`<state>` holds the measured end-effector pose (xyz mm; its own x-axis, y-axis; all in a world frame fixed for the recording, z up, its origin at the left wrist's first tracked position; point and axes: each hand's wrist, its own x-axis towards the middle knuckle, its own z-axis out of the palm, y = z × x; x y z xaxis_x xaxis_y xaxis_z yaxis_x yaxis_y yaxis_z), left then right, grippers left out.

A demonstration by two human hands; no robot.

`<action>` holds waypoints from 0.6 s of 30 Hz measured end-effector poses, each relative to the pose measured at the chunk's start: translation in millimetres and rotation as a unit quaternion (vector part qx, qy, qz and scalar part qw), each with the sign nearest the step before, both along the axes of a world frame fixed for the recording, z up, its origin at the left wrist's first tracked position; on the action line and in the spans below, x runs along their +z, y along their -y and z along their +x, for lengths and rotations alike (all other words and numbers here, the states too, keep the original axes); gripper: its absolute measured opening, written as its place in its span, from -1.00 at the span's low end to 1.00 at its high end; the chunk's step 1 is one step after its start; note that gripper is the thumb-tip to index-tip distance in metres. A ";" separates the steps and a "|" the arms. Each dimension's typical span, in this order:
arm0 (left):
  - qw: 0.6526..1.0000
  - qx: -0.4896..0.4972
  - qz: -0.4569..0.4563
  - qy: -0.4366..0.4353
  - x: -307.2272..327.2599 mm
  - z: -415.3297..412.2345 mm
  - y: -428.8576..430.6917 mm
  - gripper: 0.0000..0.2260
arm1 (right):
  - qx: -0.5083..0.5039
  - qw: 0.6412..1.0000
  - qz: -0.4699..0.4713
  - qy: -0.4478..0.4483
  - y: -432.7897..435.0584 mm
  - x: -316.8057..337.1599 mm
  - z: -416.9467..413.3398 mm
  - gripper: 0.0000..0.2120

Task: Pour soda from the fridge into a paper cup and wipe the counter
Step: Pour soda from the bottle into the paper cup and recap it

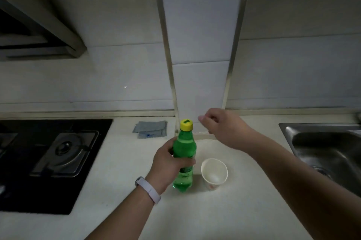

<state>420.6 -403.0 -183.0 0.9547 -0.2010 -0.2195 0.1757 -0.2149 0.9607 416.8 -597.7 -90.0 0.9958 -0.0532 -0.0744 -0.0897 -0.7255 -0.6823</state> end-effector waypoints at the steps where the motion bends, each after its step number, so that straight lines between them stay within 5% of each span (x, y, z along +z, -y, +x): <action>1: 1.000 -0.001 0.003 0.003 1.5 0.7 -1.7 -0.57 | 0.012 0.999 -0.041 0.007 -11.4 8.1 0.9 -0.62; 9: 0.995 -0.007 0.077 0.061 14.1 -0.1 -19.5 -0.56 | 0.067 0.948 -0.311 0.001 -57.8 20.9 17.4 -0.41; 14: 0.989 0.015 0.094 0.117 18.7 0.9 -29.0 -0.68 | 0.090 0.943 -0.319 0.019 -64.1 20.3 27.8 -0.40; 18: 0.990 -0.010 0.068 0.121 19.5 3.5 -35.2 -0.52 | 0.141 0.944 -0.291 0.068 -60.4 21.0 30.3 -0.44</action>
